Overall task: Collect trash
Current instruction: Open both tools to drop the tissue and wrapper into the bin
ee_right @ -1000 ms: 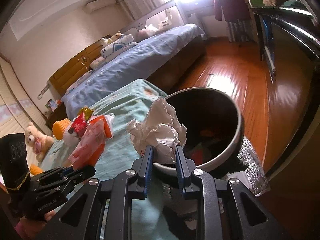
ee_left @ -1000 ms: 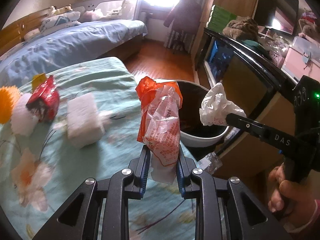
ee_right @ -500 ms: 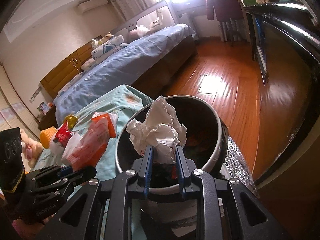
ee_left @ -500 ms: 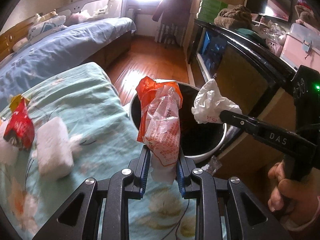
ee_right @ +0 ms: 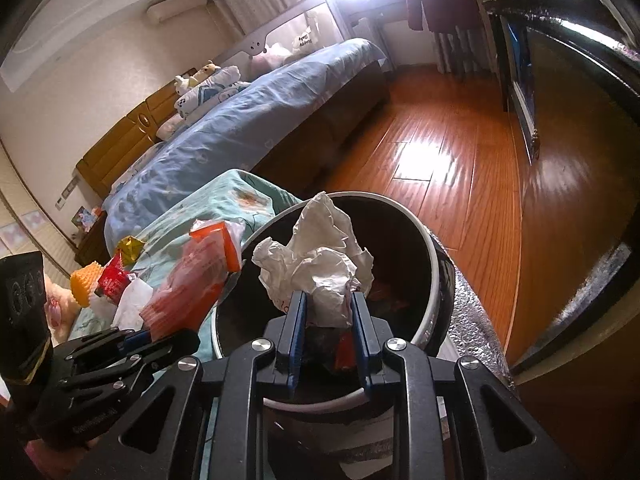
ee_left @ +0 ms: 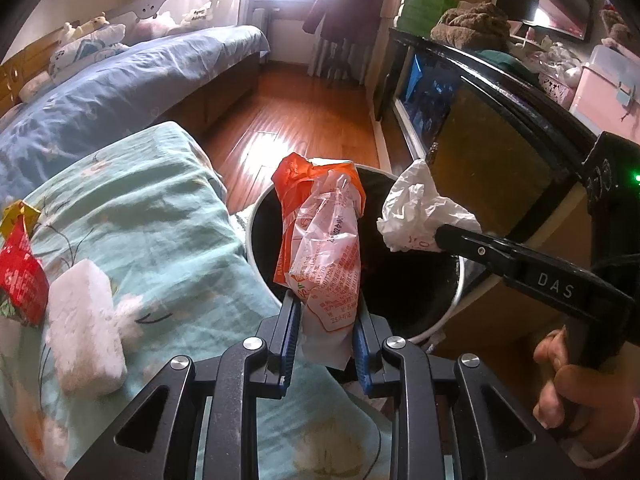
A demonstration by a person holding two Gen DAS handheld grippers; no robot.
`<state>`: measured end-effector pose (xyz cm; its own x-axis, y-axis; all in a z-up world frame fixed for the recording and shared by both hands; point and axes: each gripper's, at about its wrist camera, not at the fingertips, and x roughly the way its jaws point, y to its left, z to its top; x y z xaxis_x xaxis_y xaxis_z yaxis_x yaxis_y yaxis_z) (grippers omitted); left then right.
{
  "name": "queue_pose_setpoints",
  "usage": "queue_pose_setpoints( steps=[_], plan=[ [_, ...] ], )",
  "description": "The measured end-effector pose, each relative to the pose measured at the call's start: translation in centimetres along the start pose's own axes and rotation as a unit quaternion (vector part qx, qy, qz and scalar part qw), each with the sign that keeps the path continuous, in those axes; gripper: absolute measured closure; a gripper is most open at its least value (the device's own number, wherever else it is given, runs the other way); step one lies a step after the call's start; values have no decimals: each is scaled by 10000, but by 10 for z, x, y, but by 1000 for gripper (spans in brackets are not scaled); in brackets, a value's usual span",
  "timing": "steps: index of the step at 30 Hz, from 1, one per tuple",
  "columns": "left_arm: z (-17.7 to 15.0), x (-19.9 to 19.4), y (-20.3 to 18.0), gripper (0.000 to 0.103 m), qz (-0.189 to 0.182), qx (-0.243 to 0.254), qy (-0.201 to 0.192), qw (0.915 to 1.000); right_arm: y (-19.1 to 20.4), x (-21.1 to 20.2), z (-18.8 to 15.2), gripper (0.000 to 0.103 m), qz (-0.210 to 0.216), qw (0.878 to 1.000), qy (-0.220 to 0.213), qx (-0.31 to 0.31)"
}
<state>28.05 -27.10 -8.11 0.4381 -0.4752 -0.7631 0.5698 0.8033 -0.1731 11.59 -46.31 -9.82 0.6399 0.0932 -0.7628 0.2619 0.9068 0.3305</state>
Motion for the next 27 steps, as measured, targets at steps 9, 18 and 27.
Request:
queue_pose_setpoints(
  steps=[9,18,27],
  plan=[
    [6,7,-11,79,29,62,73,10000,-5,7,5,80,9,10000,39,41],
    [8,13,-19,76,93,54,158,9998,-8,13,10,71,5,9998,133,121],
    [-11,-18,-10,51,63,-213,-114,9997,-7,2,4,36,96,9994,-37,316]
  ],
)
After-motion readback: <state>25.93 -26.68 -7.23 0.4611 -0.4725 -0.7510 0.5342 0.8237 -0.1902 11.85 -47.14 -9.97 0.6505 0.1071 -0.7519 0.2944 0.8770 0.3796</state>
